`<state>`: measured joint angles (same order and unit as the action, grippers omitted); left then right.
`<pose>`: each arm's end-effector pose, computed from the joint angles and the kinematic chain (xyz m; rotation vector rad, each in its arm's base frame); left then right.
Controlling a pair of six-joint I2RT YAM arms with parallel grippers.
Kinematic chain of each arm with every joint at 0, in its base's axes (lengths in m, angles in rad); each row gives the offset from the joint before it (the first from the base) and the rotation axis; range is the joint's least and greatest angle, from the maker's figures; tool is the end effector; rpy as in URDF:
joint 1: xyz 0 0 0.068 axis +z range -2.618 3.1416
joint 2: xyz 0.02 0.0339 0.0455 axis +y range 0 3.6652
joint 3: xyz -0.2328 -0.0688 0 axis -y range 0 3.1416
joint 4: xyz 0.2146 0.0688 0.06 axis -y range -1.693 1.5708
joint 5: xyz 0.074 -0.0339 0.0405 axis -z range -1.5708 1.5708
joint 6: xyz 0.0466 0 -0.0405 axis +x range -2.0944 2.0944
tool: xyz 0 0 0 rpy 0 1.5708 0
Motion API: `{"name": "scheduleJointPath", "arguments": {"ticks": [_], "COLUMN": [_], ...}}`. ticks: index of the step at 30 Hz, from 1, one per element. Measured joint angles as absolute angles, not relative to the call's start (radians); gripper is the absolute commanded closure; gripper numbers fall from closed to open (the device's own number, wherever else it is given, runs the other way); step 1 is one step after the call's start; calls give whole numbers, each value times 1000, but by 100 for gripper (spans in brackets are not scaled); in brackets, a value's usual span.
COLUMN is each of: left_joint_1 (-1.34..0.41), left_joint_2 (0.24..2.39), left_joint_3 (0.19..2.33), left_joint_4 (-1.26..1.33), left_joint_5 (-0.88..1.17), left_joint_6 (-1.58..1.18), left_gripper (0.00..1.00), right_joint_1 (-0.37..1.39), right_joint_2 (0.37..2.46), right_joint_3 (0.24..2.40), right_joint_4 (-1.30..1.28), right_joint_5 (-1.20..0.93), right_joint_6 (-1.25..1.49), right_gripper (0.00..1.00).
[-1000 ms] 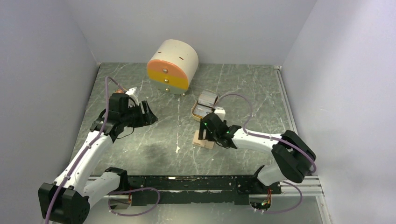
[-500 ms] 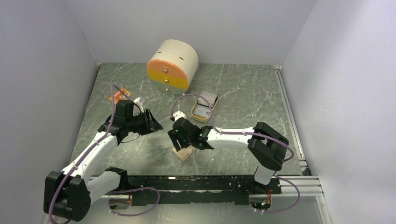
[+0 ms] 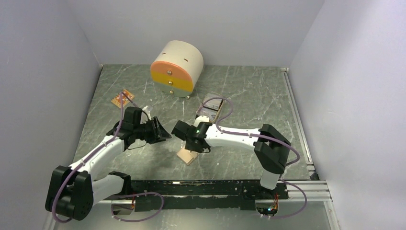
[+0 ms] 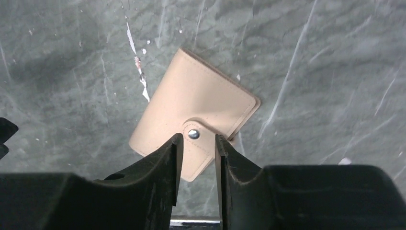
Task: Put the credit cards into the card holder
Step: Move the card holder to the center of the board.
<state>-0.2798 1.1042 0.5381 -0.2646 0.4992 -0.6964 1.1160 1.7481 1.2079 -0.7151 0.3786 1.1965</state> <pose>0.1919 -0.0784 0.1721 -0.2777 2.5204 -1.0271 0.1527 0.2730 0.1722 0.1884 2.6599 0.1824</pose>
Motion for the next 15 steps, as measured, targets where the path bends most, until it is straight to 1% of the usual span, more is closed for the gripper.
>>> {"name": "scheduleJointPath", "arguments": {"ticks": [5,15], "left_joint_1": [-280,-281], "left_joint_2": [1090,1066], "left_joint_3": [523,503], "left_joint_4": [-257,-258], "left_joint_5": [499,499], "left_joint_6": [-698,-706], "left_gripper": [52,52], "right_joint_1": [1145,1151], "right_joint_2": [1793,1859], "right_joint_3": [1274,1308], "right_joint_4": [-804,-847], "right_joint_5": [391,402], "right_joint_6": [1351,1466], "right_gripper": [67,67]}}
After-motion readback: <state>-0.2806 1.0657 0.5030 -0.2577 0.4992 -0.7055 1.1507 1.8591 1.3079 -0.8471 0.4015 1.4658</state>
